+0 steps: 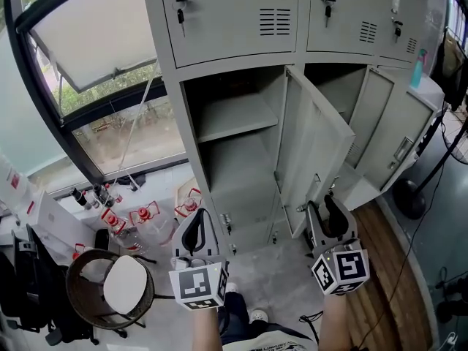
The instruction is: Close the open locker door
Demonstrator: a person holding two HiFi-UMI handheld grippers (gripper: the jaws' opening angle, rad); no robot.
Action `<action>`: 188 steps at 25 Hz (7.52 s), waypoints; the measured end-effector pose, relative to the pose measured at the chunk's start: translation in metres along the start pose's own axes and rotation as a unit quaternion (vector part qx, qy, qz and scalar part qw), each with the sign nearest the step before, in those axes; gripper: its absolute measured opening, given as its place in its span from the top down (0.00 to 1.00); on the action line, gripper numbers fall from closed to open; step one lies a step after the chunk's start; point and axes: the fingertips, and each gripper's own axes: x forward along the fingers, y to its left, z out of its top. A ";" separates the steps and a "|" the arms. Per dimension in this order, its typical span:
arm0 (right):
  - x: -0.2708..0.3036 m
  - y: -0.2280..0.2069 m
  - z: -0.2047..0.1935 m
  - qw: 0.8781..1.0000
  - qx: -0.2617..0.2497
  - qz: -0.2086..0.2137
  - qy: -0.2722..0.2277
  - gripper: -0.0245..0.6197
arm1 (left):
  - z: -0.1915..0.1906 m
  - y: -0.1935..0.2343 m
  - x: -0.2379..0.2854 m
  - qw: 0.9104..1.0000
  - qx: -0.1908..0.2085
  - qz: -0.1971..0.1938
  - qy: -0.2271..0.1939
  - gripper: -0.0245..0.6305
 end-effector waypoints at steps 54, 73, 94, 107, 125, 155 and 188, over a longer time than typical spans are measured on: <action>0.142 0.178 -0.006 0.987 -0.024 0.162 0.000 0.75 | -0.015 0.161 0.009 0.994 -0.007 0.113 0.005 0.96; 0.220 0.205 -0.011 0.987 -0.040 0.158 0.007 0.76 | -0.018 0.216 0.068 0.995 -0.015 0.101 -0.005 0.96; 0.254 0.206 -0.015 0.983 -0.035 0.182 0.000 0.78 | -0.024 0.214 0.120 0.998 -0.007 0.068 -0.003 0.96; 0.243 0.206 -0.009 0.981 -0.023 0.192 -0.010 0.72 | -0.020 0.195 0.124 0.999 -0.009 0.048 -0.006 0.96; 0.135 0.071 0.018 0.998 -0.026 0.053 -0.032 0.72 | 0.013 0.065 0.102 0.999 -0.007 -0.020 -0.036 0.96; -0.056 -0.273 0.014 0.944 -0.034 -0.329 -0.007 0.71 | 0.021 -0.330 0.213 0.926 -0.050 -0.372 -0.044 0.96; -0.017 -0.411 -0.024 0.962 -0.012 -0.273 0.023 0.71 | -0.008 -0.451 0.296 0.923 -0.047 -0.381 -0.015 0.96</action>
